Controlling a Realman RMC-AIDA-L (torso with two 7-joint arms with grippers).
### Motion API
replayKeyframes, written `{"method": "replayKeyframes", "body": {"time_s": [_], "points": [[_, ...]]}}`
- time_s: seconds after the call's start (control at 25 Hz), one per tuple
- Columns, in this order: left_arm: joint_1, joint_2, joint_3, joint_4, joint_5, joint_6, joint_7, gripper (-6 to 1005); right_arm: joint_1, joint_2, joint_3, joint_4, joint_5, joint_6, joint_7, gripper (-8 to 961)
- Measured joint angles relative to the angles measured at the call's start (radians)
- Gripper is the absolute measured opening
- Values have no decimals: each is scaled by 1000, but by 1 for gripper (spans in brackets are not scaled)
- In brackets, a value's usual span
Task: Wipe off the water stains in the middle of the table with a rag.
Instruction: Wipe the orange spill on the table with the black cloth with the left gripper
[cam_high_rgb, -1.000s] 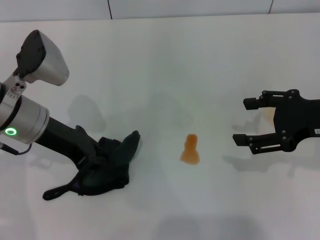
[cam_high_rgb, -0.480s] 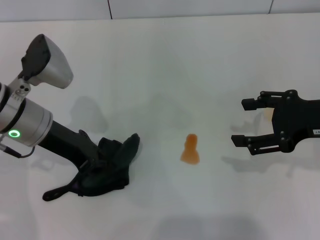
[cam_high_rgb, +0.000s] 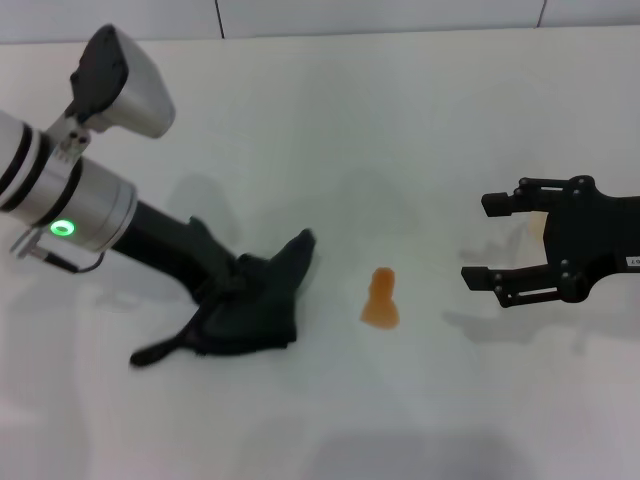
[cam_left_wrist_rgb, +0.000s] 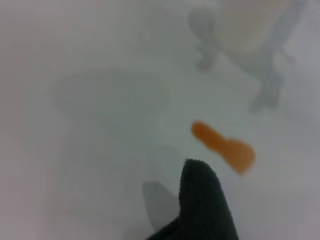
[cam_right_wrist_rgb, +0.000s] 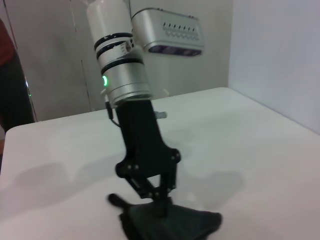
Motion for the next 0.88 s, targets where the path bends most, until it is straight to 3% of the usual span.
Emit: {"method": "replayKeyframes", "body": {"time_s": [0.48,0.88], "points": [[-107,-7,36,-107,-151,-117,90,55,-3,0,10,5,8,18,-26,856],[-113,-11,293,-149,-360,-264,102,50,-3,0,28,9,8,19,-40,857]]}}
